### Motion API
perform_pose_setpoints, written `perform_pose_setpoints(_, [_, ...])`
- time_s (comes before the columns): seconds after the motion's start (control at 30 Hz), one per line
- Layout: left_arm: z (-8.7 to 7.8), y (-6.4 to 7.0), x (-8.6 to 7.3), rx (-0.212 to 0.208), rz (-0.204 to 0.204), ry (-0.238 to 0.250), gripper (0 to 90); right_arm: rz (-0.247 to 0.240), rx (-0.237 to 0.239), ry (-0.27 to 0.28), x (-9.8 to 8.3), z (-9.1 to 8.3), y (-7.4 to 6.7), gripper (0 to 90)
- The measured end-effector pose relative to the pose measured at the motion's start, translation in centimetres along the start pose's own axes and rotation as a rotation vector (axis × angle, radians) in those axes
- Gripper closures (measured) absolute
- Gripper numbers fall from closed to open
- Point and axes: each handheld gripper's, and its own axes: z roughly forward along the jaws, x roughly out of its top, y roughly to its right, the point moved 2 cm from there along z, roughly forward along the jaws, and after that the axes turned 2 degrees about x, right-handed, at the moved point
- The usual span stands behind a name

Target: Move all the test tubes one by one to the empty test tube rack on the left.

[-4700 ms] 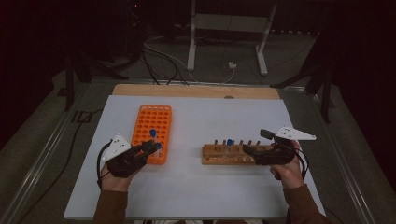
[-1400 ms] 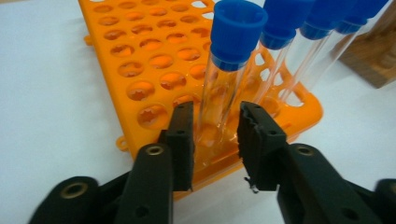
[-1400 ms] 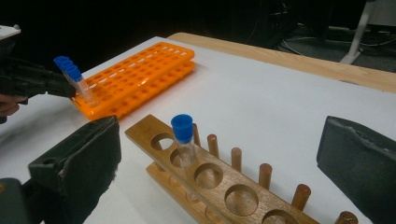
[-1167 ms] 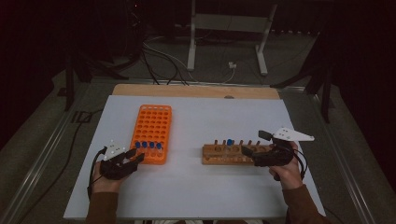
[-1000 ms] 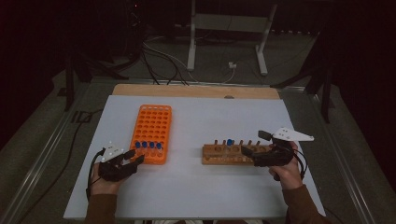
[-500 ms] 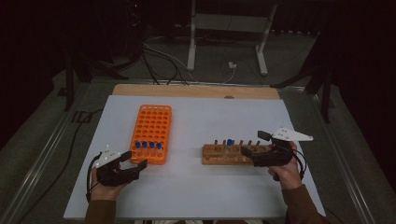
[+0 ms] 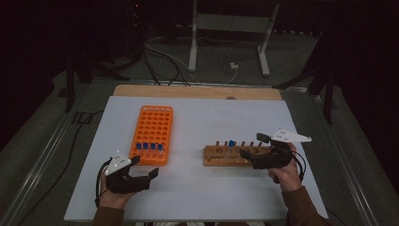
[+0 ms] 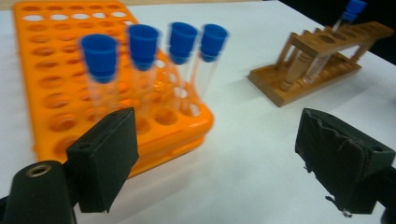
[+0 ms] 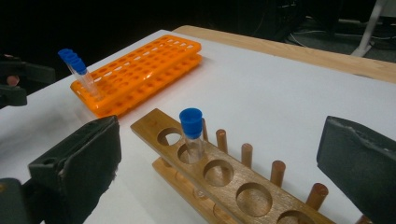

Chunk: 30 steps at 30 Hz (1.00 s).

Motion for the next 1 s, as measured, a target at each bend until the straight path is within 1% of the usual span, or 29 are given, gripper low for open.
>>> perform_pose_setpoints(0.1, [0.4,0.8,0.3,-0.021,0.018,-0.001,12.4,0.000,0.003,-0.008,-0.1,0.3,-0.2,0.0])
perform_pose_setpoints(0.2, [0.9,1.9,0.6,-0.027,0.039,0.006,11.6,0.003,0.009,-0.019,-0.3,0.7,-0.3,0.0])
perform_pose_setpoints(0.33, [1.7,3.1,1.0,-0.048,0.070,0.007,10.6,-0.003,0.020,-0.036,-0.5,1.2,-0.6,0.0])
perform_pose_setpoints(0.47, [2.5,4.0,1.3,-0.068,0.085,0.005,10.4,-0.010,0.027,-0.050,-0.7,1.7,-0.9,0.0])
perform_pose_setpoints(0.53, [2.9,4.5,1.4,-0.075,0.093,0.004,10.1,-0.017,0.033,-0.054,-0.7,1.9,-1.0,4.4])
perform_pose_setpoints(0.73, [3.8,5.6,1.8,-0.094,0.112,0.006,8.8,-0.038,0.033,-0.065,-0.8,2.5,-1.4,7.2])
perform_pose_setpoints(0.8, [4.1,5.9,2.0,-0.096,0.116,0.008,7.6,-0.040,0.029,-0.070,-0.9,2.7,-1.4,7.7])
perform_pose_setpoints(0.9, [4.8,6.5,2.4,-0.106,0.125,0.005,3.6,-0.044,0.021,-0.087,-1.0,3.1,-1.4,12.1])
perform_pose_setpoints(1.0, [5.6,7.1,2.8,-0.119,0.131,0.007,1.0,-0.056,-0.005,-0.102,-1.2,3.6,-1.5,17.9])
